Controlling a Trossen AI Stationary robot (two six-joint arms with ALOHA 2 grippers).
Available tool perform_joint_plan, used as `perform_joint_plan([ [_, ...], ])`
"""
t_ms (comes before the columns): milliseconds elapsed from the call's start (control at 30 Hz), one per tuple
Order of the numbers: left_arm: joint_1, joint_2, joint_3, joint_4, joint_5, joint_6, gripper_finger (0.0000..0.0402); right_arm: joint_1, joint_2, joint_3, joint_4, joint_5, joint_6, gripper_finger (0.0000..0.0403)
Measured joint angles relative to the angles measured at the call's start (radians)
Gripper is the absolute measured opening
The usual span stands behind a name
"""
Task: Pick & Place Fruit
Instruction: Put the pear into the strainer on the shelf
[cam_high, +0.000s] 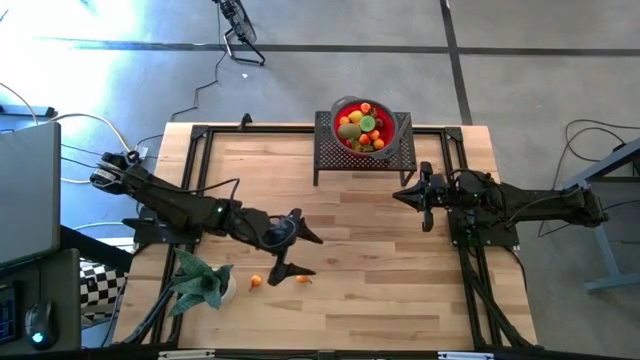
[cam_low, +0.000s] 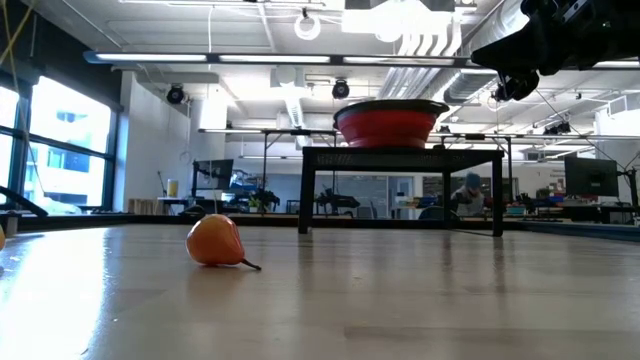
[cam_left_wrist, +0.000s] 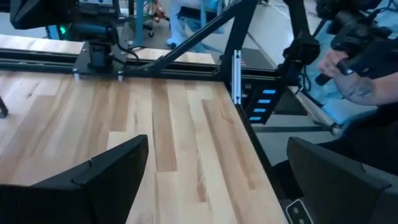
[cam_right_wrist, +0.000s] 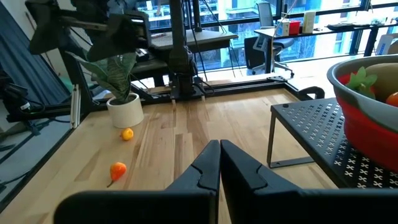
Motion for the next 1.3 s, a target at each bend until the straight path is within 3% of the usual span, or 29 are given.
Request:
perform_joint_plan([
  [333, -0.097, 0.043, 0.000, -0.081, -0.208, -0.004, 0.0377, 0.000, 0.000, 0.000, -0.002, 0.000, 0.000, 0.0005],
  [833, -0.101, 0.188, 0.000, -0.230, -0.200, -0.007, 0.0377, 0.000, 0.000, 0.000, -0.006, 0.000, 0.001, 0.0005],
  [1300, -0.100, 0.363, 0.000, -0.235, -0.067, -0.079, 0.0377, 0.000, 0.000, 0.000, -0.024, 0.000, 0.000, 0.0005],
])
